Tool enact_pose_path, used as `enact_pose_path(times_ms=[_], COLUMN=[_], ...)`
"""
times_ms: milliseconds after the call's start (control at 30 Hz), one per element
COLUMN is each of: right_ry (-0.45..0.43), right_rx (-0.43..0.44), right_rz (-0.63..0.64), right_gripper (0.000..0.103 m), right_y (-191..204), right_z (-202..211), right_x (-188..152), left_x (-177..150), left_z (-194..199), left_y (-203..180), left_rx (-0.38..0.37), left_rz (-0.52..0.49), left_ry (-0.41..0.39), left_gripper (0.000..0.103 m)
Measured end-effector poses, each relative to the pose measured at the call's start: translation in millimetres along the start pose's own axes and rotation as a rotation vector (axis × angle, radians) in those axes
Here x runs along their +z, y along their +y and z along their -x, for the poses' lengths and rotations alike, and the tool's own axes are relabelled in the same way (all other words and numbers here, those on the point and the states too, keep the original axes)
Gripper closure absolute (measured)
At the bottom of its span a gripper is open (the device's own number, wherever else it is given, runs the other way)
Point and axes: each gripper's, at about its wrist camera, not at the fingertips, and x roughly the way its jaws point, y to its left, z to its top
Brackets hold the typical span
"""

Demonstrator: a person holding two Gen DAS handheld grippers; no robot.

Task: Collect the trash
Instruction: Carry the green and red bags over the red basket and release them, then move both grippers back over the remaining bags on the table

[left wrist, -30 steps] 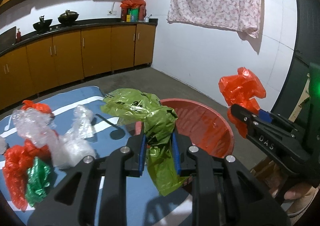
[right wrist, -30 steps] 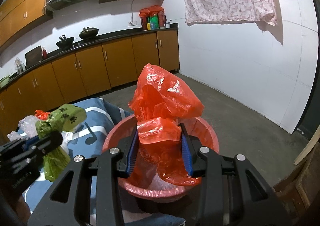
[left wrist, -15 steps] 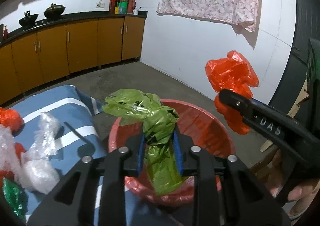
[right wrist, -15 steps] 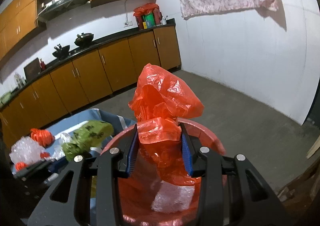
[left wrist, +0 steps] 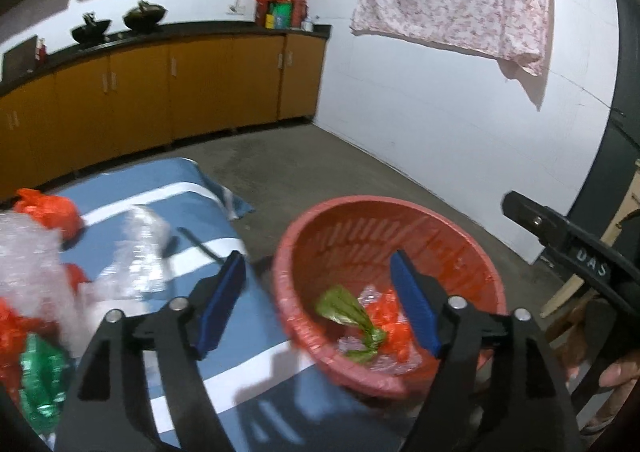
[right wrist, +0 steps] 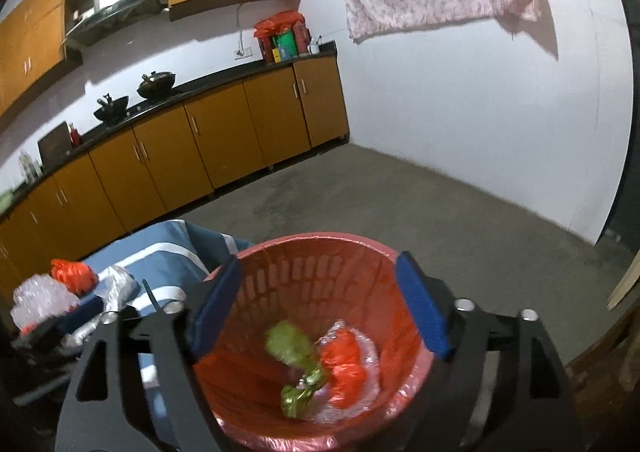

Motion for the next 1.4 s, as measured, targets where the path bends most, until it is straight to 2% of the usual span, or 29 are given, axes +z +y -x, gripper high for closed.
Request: enact_pose_path(times_ms=[167, 367, 667, 833, 1067, 1400], right_ry=[-0.005, 0.013, 0.056, 0.076, 0.121, 0.227], right_rx=[0.014, 0.075, 0.173, 0.214, 0.272, 0.313], right_rz=[0.049, 0.100, 0.193, 0.239, 0.335, 0.381], right_gripper=[0.022, 0.022, 0.022, 0.022, 0.024, 0.025], right_y=[18.9, 55.2, 112.9, 140.7, 185.6, 225.8], right_z=[11.0, 21.5, 27.0, 26.6, 9.0, -37.0], right_x=[-3.3, -14.9, -33.9, -44.2, -62.9, -82.2], left_x=[-6.8, -25.5, -59.2, -76.9, -89.7, -89.3], left_z=[35.0, 85.8, 148.3, 167.0, 166.7, 131.7], left_y=[15.1, 47.7, 127.5, 171.0, 214.4, 243.9], left_rx=[0.074, 0.185, 0.406, 0.506, 0.549, 0.511], left_rz=[0.004, 0.016, 0.084, 0.144, 0.210, 0.261], left_ry=[-0.038, -0.079, -0.090, -0.070, -0.030, 0.053], left_gripper=[0.021, 0.020, 0.018, 0.018, 0.018, 0.018])
